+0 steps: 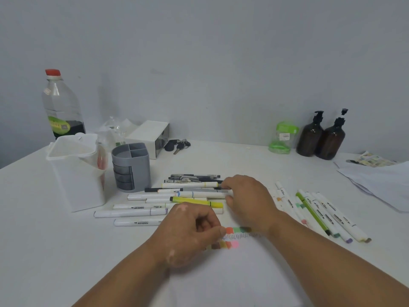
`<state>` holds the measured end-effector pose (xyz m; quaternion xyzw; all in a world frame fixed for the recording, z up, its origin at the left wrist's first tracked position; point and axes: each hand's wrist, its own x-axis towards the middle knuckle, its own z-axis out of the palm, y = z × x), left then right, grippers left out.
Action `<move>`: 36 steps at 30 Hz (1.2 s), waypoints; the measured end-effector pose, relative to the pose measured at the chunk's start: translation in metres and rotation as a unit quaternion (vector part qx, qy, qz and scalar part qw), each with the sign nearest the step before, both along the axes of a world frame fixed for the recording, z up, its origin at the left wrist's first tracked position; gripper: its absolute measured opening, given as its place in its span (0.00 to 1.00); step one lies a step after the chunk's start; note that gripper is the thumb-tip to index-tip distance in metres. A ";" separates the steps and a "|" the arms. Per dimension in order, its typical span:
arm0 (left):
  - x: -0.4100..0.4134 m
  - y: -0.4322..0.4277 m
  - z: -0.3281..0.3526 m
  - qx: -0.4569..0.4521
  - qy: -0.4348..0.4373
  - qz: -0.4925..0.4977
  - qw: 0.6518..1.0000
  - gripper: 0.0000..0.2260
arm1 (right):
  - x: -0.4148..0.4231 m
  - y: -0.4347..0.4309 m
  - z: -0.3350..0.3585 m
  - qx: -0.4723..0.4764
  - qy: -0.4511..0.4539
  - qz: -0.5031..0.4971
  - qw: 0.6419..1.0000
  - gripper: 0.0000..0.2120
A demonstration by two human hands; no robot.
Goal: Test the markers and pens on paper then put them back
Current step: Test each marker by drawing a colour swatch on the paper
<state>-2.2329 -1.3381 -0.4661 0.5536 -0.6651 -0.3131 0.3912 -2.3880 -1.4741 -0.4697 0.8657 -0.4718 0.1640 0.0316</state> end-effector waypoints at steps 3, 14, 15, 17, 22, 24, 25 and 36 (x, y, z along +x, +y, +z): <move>0.000 -0.001 0.000 -0.002 0.005 0.003 1.000 0.07 | 0.010 -0.006 -0.001 -0.007 0.016 0.005 1.000 0.14; 0.000 -0.001 0.000 0.002 0.009 0.000 1.000 0.08 | -0.006 -0.001 0.011 -0.022 -0.018 0.006 1.000 0.16; 0.000 -0.001 0.001 0.000 0.009 0.002 1.000 0.07 | -0.013 0.005 0.015 0.006 -0.074 -0.005 0.997 0.16; -0.001 0.000 0.000 -0.008 0.012 0.013 1.000 0.06 | -0.029 0.020 0.020 0.107 -0.224 -0.018 0.969 0.12; -0.002 0.000 0.000 -0.055 0.006 0.056 0.997 0.05 | -0.051 0.056 0.016 0.400 -0.474 0.034 0.784 0.11; -0.005 0.000 0.000 -0.052 0.017 0.040 0.998 0.07 | -0.053 0.062 0.009 0.417 -0.502 0.049 0.756 0.10; -0.008 0.000 0.000 -0.051 0.020 0.029 0.998 0.07 | -0.053 0.065 0.006 0.423 -0.511 0.059 0.746 0.11; -0.007 -0.001 -0.004 -0.038 -0.003 0.059 0.998 0.11 | -0.064 0.066 0.008 0.420 -0.543 0.108 0.719 0.08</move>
